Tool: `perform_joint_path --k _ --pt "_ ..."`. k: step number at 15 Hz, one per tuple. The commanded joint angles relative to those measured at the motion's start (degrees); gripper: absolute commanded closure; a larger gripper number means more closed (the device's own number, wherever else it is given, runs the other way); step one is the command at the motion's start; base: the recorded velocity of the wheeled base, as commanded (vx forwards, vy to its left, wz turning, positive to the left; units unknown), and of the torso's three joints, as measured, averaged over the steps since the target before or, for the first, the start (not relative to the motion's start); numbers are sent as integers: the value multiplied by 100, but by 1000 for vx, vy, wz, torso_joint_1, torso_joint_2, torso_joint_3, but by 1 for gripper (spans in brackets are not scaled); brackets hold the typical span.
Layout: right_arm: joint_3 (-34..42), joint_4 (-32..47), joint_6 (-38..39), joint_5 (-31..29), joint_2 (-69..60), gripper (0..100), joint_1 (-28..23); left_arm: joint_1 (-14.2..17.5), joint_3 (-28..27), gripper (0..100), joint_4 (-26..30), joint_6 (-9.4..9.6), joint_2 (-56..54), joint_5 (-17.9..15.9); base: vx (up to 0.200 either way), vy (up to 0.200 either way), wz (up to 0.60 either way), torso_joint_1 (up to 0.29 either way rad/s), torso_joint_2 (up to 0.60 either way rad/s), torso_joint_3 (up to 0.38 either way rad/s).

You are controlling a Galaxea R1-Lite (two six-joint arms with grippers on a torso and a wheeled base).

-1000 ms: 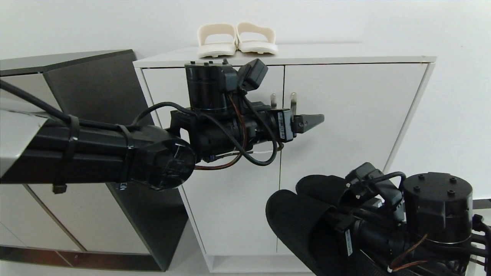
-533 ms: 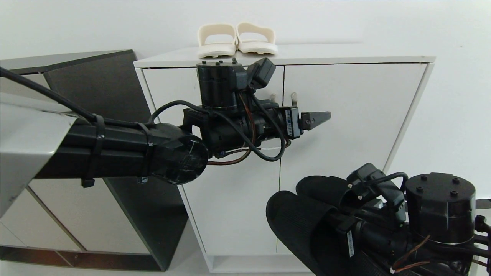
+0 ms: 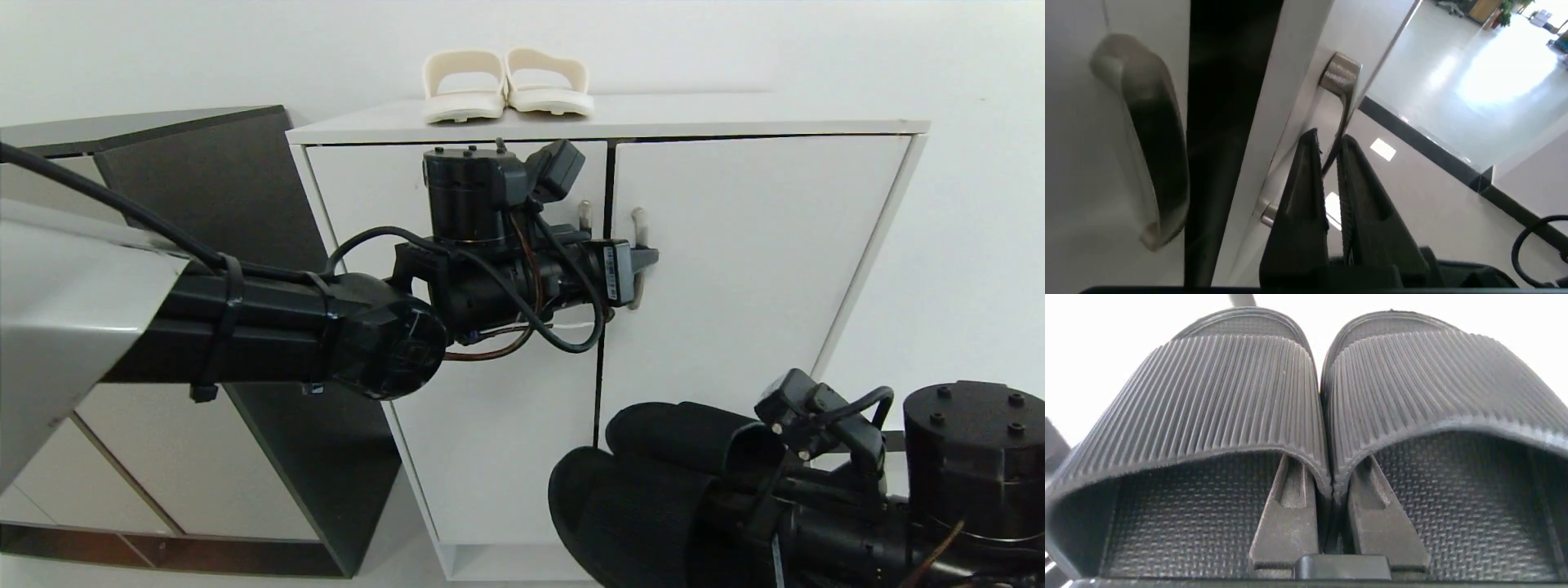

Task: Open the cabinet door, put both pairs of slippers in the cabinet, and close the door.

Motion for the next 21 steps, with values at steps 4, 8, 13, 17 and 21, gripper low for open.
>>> perform_joint_path --k 4,8,13,17,21 --pt "273 369 -326 542 -467 100 -85 -398 1109 100 -691 -14 -534 34 0 0 0 0 0 0" --pt "326 378 -379 542 -432 100 -76 -504 1997 100 -990 -6 -1193 43 0 0 0 0 0 0" --pt "352 386 -387 516 -362 100 -85 -55 3131 100 -1623 -41 -2046 -45 0 0 0 0 0 0" --pt "370 386 -502 507 -265 100 -76 147 2639 100 -1842 -225 -1633 -45 0 0 0 0 0 0" --pt "422 378 -572 498 -283 100 -76 208 1391 100 -1464 -533 -754 -1 0 0 0 0 0 0"
